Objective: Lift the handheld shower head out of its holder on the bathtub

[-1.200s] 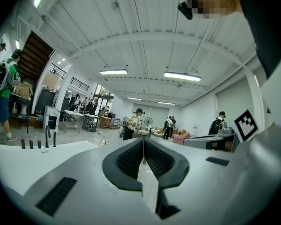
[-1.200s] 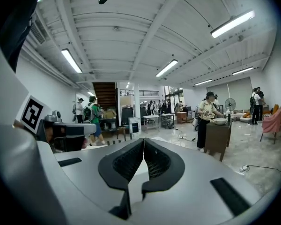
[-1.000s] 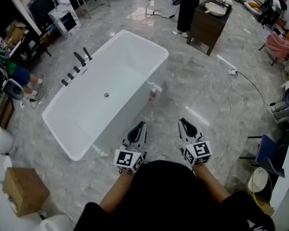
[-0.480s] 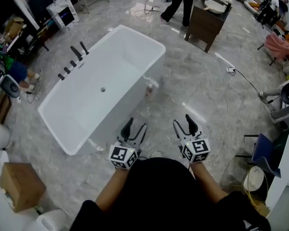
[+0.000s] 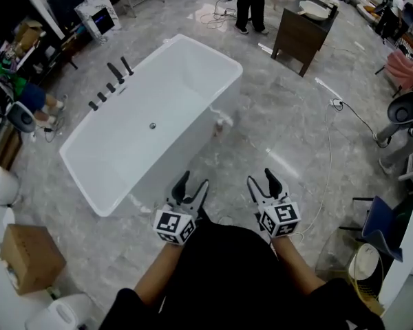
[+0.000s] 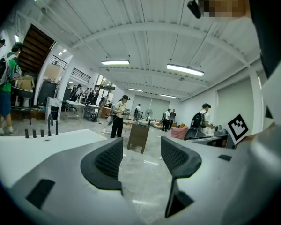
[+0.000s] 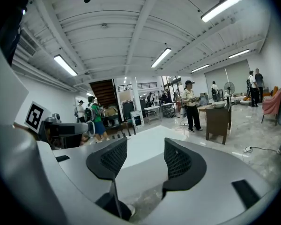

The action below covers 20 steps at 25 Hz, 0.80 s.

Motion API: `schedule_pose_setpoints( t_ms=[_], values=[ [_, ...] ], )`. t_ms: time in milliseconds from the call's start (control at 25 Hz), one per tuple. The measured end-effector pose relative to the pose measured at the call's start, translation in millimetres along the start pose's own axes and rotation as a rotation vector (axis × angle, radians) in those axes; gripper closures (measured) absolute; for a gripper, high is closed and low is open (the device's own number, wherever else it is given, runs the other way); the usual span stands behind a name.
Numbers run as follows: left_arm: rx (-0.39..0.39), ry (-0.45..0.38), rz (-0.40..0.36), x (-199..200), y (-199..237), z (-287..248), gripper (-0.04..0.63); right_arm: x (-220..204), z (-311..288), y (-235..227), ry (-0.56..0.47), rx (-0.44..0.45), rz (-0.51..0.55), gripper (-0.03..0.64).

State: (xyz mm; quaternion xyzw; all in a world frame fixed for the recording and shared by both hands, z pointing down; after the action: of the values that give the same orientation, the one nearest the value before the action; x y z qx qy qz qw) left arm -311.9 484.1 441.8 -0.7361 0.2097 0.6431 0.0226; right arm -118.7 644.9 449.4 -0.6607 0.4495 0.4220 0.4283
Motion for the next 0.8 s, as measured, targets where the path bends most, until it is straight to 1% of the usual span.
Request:
schedule_pose_setpoints(
  t_ms=[160, 360, 440, 600, 680, 800],
  values=[
    [-0.048, 0.023, -0.047, 1, -10, -5, 0.364, -4, -1, 3, 0.009, 0.006, -0.026, 0.400],
    [-0.040, 0.021, -0.004, -1, -10, -20, 0.364, -2, -11, -2, -0.003, 0.019, -0.003, 0.400],
    [-0.056, 0.031, -0.005, -4, -10, -29, 0.364, 2, -13, -5, -0.005, 0.014, 0.008, 0.400],
    [-0.072, 0.062, -0.003, -6, 2, -49, 0.364, -1, -22, -15, 0.011, -0.002, -0.018, 0.400],
    [-0.084, 0.065, -0.003, -4, 8, -61, 0.364, -3, -29, -25, 0.018, -0.016, -0.026, 0.400],
    [-0.098, 0.064, 0.003, -2, 22, -85, 0.364, -2, -44, -44, 0.017, -0.070, -0.021, 0.402]
  ],
)
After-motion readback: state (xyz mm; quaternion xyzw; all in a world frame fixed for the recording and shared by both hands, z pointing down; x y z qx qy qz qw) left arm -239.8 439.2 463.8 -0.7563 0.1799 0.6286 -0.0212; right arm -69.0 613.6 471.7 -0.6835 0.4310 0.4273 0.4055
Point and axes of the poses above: the fingertips, and each gripper's own axes: z backward along the fingers, y to its left, x out of its top, the point moved 7 cm from there along z, backward along the fingers, and after that the axes turned 3 degrees about x, right-handed, at the moved point
